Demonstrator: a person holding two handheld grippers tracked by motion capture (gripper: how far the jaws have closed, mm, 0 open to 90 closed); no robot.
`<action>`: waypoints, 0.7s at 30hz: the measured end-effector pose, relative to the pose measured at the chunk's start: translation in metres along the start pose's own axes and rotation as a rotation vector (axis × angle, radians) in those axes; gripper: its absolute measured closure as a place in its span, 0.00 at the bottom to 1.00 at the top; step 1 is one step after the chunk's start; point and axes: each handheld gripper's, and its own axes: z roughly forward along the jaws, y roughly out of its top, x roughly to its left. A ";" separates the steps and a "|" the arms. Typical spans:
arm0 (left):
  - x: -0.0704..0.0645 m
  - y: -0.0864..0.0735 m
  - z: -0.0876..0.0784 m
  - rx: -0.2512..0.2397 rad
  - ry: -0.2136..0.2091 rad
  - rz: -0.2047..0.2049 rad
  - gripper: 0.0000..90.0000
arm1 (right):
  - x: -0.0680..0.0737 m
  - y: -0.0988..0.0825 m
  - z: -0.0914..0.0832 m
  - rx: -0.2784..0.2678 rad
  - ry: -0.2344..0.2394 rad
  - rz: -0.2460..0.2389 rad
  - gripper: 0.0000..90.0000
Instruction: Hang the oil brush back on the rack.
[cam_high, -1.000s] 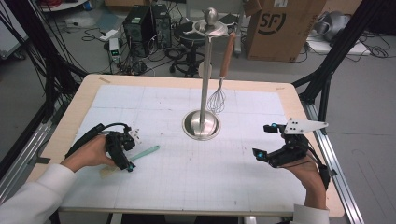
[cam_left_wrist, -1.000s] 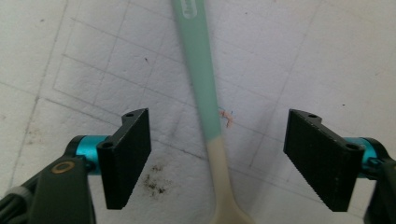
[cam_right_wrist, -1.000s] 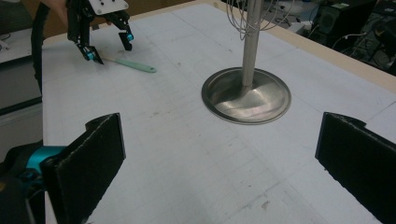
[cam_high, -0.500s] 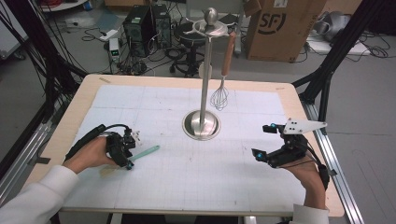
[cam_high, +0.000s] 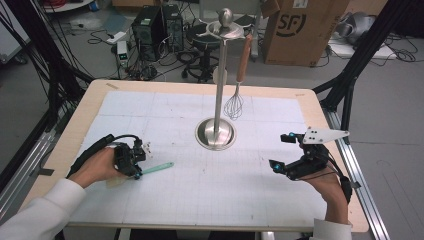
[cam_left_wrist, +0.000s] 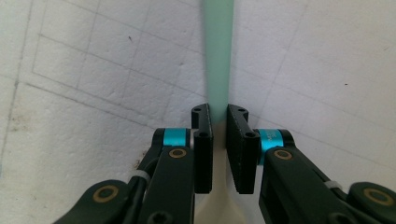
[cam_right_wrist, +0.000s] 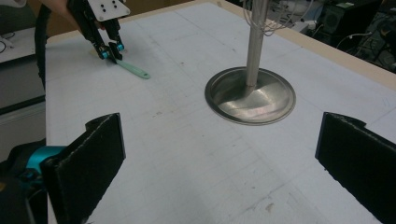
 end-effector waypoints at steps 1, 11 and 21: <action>-0.001 -0.001 0.000 -0.009 0.000 0.001 0.91 | 0.000 0.000 0.000 -0.002 0.001 -0.001 0.00; -0.003 -0.002 -0.011 -0.153 -0.010 0.092 0.91 | -0.001 0.000 -0.001 -0.003 -0.001 -0.003 0.00; -0.003 -0.008 -0.048 -0.375 -0.033 0.053 0.91 | -0.001 0.000 -0.002 -0.006 -0.003 -0.001 0.00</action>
